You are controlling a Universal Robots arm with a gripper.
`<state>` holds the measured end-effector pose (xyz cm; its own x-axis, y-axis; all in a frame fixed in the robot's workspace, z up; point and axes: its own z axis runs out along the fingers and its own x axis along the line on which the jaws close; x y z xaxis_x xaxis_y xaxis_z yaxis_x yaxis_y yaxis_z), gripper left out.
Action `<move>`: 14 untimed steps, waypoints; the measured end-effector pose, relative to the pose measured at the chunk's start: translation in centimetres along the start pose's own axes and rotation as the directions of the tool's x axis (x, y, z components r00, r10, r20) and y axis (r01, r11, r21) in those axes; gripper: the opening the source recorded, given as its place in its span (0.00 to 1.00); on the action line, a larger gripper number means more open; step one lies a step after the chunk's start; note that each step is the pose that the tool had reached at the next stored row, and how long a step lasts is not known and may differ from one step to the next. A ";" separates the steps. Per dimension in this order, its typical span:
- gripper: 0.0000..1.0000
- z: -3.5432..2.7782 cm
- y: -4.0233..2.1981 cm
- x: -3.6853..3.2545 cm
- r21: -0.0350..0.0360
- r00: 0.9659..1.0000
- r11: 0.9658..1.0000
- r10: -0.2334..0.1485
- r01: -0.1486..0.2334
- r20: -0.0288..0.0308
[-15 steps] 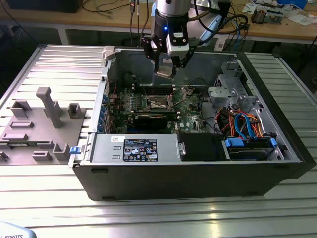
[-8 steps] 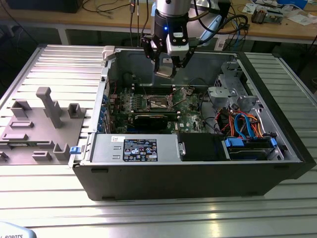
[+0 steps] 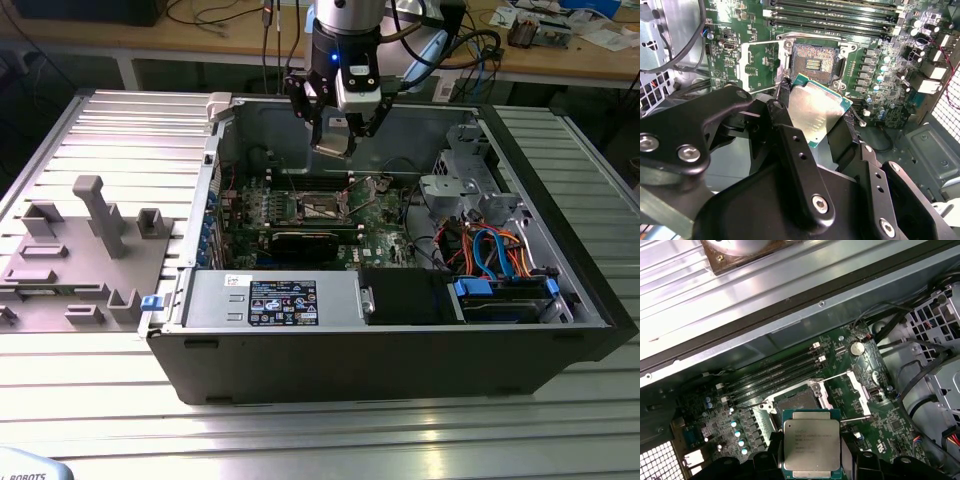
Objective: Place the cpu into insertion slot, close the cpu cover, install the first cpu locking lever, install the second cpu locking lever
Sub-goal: 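Place the cpu into insertion slot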
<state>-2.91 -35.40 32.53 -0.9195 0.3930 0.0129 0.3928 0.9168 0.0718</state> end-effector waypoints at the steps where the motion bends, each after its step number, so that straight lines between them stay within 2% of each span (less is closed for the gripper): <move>1: 0.54 0.00 0.00 0.00 0.000 1.000 1.000 0.000 0.000 0.000; 14: 0.54 0.00 0.00 0.00 0.004 1.000 1.000 0.007 -0.007 0.002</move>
<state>-2.91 -35.40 32.53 -0.9168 0.3992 0.0111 0.3990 0.9145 0.0677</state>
